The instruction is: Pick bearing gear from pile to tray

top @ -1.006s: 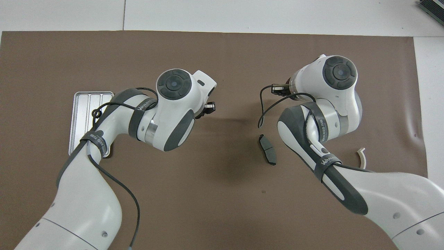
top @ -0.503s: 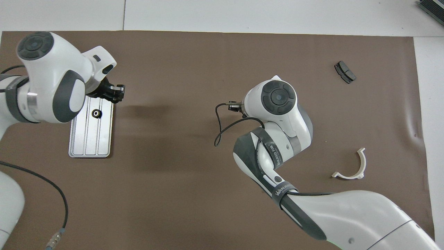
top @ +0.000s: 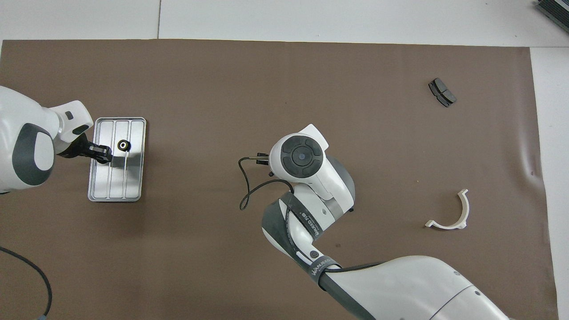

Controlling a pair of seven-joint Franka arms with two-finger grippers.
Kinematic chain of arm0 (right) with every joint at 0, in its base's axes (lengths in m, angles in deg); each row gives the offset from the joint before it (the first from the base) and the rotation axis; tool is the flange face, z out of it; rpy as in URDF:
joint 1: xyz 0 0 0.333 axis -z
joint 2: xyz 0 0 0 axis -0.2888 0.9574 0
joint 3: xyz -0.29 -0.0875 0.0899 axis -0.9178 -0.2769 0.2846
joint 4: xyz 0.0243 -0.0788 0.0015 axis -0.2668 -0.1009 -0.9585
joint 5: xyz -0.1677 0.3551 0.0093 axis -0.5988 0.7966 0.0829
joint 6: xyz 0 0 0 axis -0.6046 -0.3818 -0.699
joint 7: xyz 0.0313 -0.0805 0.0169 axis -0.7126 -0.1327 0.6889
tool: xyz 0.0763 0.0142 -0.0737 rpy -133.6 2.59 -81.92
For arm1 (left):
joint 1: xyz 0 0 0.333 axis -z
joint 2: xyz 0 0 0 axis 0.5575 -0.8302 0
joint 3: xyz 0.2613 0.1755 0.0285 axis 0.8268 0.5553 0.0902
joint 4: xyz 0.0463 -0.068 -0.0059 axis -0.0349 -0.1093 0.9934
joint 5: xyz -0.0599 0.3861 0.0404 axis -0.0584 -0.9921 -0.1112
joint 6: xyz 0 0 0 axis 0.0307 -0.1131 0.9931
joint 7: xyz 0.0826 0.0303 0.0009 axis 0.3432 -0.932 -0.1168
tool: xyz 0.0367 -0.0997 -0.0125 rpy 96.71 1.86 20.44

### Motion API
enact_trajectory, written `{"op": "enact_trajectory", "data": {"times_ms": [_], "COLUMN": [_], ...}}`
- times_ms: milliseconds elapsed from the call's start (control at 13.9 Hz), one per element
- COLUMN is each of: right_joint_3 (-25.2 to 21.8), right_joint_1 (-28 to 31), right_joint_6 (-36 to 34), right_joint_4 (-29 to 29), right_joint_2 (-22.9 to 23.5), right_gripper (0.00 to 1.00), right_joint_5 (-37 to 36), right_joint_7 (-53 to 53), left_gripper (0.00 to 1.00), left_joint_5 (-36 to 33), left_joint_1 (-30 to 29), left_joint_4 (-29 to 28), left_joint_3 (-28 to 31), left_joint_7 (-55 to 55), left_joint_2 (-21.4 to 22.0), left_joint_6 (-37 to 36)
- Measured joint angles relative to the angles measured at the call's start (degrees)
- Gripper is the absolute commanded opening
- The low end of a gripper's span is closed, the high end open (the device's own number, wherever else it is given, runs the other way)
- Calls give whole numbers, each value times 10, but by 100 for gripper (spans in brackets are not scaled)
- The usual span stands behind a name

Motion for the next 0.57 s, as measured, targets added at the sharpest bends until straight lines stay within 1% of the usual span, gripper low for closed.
{"op": "enact_trajectory", "data": {"times_ms": [72,144,216,287,431,503,575], "right_joint_3": [0,0,0,0,-2,-5,-11], "right_joint_1": [-4,-6,-7,-7,-6,-4,-2], "right_joint_6": [2,3,4,4,6,10,15], "right_joint_4": [0,1,1,1,2,3,5], "right_joint_2": [4,7,7,8,8,8,7], "right_gripper": [60,87,100,100,100,100,100], "right_joint_5": [0,0,0,0,0,0,0], "right_joint_7": [-3,-5,-5,-5,-5,-5,-6], "left_gripper": [15,40,65,72,91,97,99], "left_joint_5": [0,0,0,0,0,0,0], "left_joint_1": [0,0,0,0,1,2,4], "left_joint_4": [-29,-51,-65,-73,-72,-67,-55], "left_joint_3": [-2,-2,-2,-2,-3,-5,-8], "left_joint_7": [0,0,0,0,0,0,-1], "left_joint_2": [11,25,35,40,41,41,42], "left_joint_6": [31,44,49,50,52,52,49]}}
